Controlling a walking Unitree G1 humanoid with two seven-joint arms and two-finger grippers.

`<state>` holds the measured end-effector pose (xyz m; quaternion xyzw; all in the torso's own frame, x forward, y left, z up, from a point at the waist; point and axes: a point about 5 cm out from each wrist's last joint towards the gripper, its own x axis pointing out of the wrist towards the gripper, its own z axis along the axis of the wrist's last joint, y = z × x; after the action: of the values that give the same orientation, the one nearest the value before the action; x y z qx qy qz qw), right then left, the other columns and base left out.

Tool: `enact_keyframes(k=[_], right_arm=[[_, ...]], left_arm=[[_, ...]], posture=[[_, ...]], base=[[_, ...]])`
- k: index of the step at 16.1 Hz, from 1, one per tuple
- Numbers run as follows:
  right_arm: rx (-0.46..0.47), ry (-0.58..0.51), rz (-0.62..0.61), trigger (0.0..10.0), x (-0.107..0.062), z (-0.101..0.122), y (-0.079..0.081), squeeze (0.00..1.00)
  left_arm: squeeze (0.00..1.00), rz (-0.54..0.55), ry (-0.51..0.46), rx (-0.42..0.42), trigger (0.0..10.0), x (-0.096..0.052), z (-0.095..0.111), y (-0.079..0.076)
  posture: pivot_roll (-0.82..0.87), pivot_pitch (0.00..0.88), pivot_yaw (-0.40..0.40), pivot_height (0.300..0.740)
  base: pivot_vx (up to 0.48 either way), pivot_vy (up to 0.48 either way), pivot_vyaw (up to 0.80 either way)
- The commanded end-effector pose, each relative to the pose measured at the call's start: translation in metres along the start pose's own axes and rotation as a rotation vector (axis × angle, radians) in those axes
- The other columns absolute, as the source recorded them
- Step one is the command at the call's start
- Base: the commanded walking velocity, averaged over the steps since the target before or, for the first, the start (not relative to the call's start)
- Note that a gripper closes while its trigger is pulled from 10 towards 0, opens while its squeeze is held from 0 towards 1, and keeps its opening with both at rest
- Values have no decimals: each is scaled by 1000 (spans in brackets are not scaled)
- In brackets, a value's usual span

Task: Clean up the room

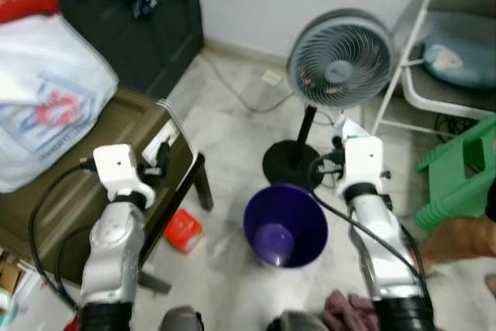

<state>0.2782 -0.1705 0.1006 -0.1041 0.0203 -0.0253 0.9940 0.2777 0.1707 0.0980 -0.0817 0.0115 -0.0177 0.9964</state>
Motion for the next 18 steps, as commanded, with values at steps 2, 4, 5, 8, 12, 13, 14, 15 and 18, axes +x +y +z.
enact_keyframes(k=[2, 4, 5, 8, 12, 13, 14, 15, 18], right_arm=[[14, 0, 19, 10000, 2, 2, 5, 0], [13, 3, 22, 10000, 3, 2, 6, 0], [13, 3, 23, 10000, 3, 2, 6, 0], [10, 6, 28, 10000, 4, 1, 7, 0], [28, 66, -21, 10000, 8, -4, 6, 0], [41, 88, -40, 10000, 8, -6, 5, 0], [46, 110, -45, 10000, 8, -8, 7, 0], [51, 116, -39, 10000, 11, -8, 11, 0], [53, 175, -72, 10000, 28, -13, 16, 0]], left_arm=[[0, 18, 11, 13, 10000, -3, -1, 6], [0, 8, 8, 12, 10000, -3, -1, 5], [0, 9, 9, 12, 10000, -3, -1, 5], [0, 12, 13, 10, 10000, -3, -1, 5], [0, -84, 4, 25, 10000, -7, 1, -1], [0, -114, 11, 32, 10000, -10, 1, -1], [0, -141, 26, 38, 10000, -13, 0, -1], [0, -154, 29, 55, 10000, -16, 0, 0], [0, -160, 30, 97, 10000, -24, 5, 9]], posture=[[-2, 112, -9, 740], [-1, 108, -11, 740], [-1, 108, -11, 740], [3, 105, -11, 740], [28, 110, -17, 740], [34, 112, -17, 740], [47, 118, -16, 740], [59, 126, -13, 740], [97, 155, -2, 740]], base=[[144, 0, 0], [0, 0, 0], [0, 0, 0], [0, 0, 0], [0, 0, 0], [0, 0, 0], [0, 0, 0], [0, 0, 0], [0, 0, 0]])
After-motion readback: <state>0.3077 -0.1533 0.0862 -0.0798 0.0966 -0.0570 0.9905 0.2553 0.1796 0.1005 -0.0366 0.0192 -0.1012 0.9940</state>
